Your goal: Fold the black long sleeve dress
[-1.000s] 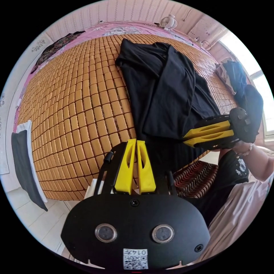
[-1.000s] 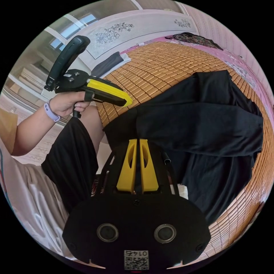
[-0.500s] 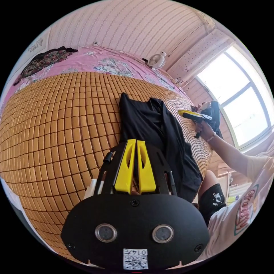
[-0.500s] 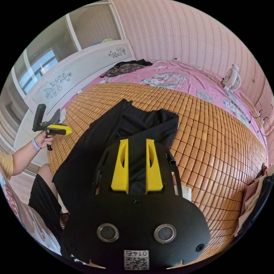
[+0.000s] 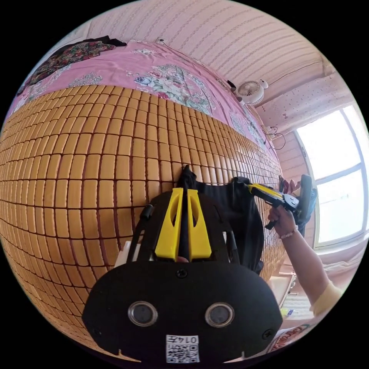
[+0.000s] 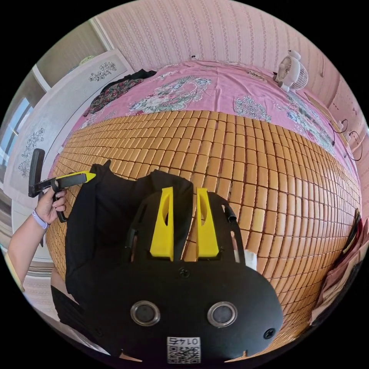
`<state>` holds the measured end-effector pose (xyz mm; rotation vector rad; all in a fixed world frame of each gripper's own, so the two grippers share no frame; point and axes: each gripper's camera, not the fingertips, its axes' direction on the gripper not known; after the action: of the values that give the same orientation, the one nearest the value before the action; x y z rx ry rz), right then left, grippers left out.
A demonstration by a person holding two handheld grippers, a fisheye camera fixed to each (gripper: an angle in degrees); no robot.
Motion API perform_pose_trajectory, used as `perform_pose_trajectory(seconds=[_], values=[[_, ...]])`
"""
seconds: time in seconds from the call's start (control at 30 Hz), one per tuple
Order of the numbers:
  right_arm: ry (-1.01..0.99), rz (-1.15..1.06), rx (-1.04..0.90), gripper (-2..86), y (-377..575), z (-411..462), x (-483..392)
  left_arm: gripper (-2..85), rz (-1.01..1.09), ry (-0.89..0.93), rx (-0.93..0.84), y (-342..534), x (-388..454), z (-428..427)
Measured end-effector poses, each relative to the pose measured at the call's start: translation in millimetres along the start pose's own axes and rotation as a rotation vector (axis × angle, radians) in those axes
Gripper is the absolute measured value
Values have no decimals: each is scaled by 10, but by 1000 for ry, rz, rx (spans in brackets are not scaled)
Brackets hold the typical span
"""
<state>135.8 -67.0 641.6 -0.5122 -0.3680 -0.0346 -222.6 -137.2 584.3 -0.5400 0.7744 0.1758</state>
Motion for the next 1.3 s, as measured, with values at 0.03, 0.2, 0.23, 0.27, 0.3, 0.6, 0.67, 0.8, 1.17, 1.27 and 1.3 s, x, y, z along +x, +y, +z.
perform_pose_trajectory(seconds=[0.03, 0.2, 0.23, 0.27, 0.3, 0.6, 0.67, 0.8, 1.17, 1.27, 1.3], values=[[12, -11, -6, 25, 0, -25, 25, 7, 3, -20, 18, 9, 12, -84], [-65, 25, 175, 2, 201, -636, 251, -2, 110, -31, 121, 239, 103, -715], [-82, 12, 221, 0, 309, -852, 283, -3, 140, -20, 147, 361, 124, -914], [-86, 1, 243, -1, 374, -964, 291, -4, 168, 9, 173, 517, 142, -1111], [-94, -37, 286, -1, 527, -1189, 288, -4, 187, 26, 185, 609, 155, -1206], [-347, -310, 321, 6, 2411, -2353, 33, -9, 240, 309, 182, 3009, 42, -1899], [-386, -295, 205, 14, 2818, -2266, -21, -10, 130, 224, 100, 3653, -112, -1775], [-318, -167, -34, 49, 3420, -1793, -32, -9, 16, 97, 4, 4098, -155, -1638], [-252, 39, -130, 108, 3387, -1239, -175, 51, 67, 15, -102, 3725, 390, -666], [-221, 78, -173, 104, 3368, -1063, -211, 9, 87, -141, -233, 3695, 459, -363], [-195, 81, -194, 90, 3357, -1009, -225, 1, 99, -137, -232, 3698, 467, -353]])
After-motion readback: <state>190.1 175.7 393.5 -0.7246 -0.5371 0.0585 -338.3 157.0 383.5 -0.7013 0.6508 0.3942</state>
